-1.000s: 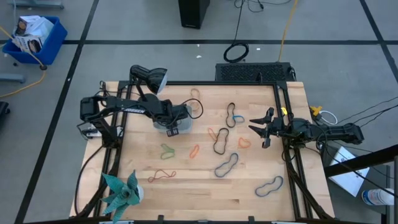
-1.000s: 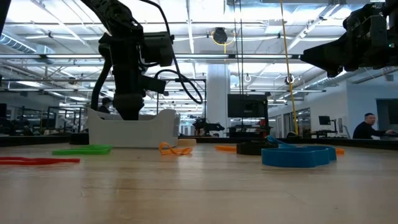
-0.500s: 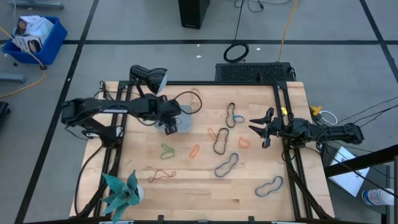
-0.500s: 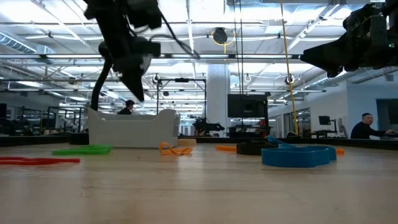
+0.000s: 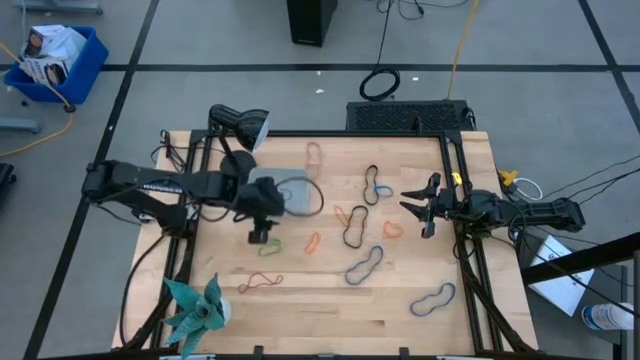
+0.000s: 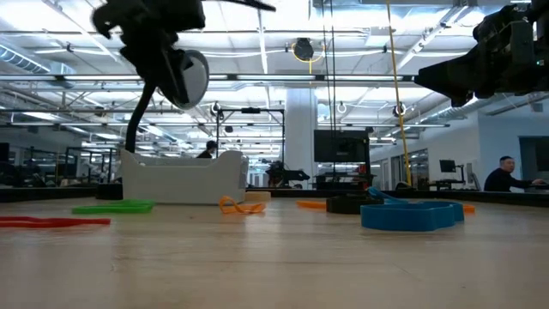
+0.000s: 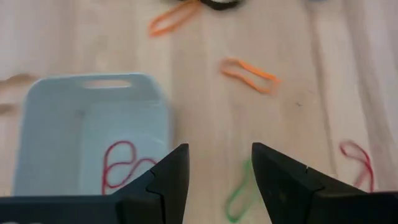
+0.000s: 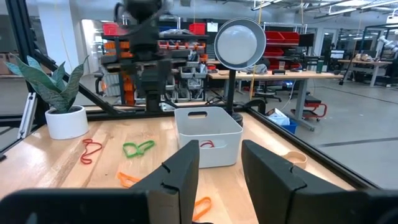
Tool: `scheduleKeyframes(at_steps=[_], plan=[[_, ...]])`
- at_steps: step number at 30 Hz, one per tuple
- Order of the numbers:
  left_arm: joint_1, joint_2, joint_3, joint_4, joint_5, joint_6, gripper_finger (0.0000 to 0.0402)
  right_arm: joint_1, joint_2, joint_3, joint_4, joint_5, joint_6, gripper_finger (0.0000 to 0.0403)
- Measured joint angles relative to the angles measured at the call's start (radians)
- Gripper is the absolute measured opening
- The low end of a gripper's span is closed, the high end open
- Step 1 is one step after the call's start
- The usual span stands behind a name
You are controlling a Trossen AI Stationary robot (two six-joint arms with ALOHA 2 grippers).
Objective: Pick and place rubber bands into bin
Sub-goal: Put the top green rubber band into the gray bin
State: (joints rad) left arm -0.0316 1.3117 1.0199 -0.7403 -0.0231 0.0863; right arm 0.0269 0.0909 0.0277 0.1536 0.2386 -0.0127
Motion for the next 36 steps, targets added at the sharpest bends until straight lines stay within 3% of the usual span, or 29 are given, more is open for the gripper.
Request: scheduleKeyframes(at_steps=[7, 13, 36], plan=[[-0.084, 0.035, -0.006, -0.067, -0.055, -0.019, 0.0182, 0.000, 0.000, 0.000, 0.000, 0.000, 0.000, 0.0116], [-0.093, 0.060, -0.085, -0.066, -0.067, -0.043, 0.0182, 0.000, 0.000, 0.000, 0.001, 0.000, 0.000, 0.0116], [-0.094, 0.084, -0.392, 0.257, -0.034, -0.072, 0.0182, 0.000, 0.001, 0.000, 0.013, 0.000, 0.001, 0.0116]])
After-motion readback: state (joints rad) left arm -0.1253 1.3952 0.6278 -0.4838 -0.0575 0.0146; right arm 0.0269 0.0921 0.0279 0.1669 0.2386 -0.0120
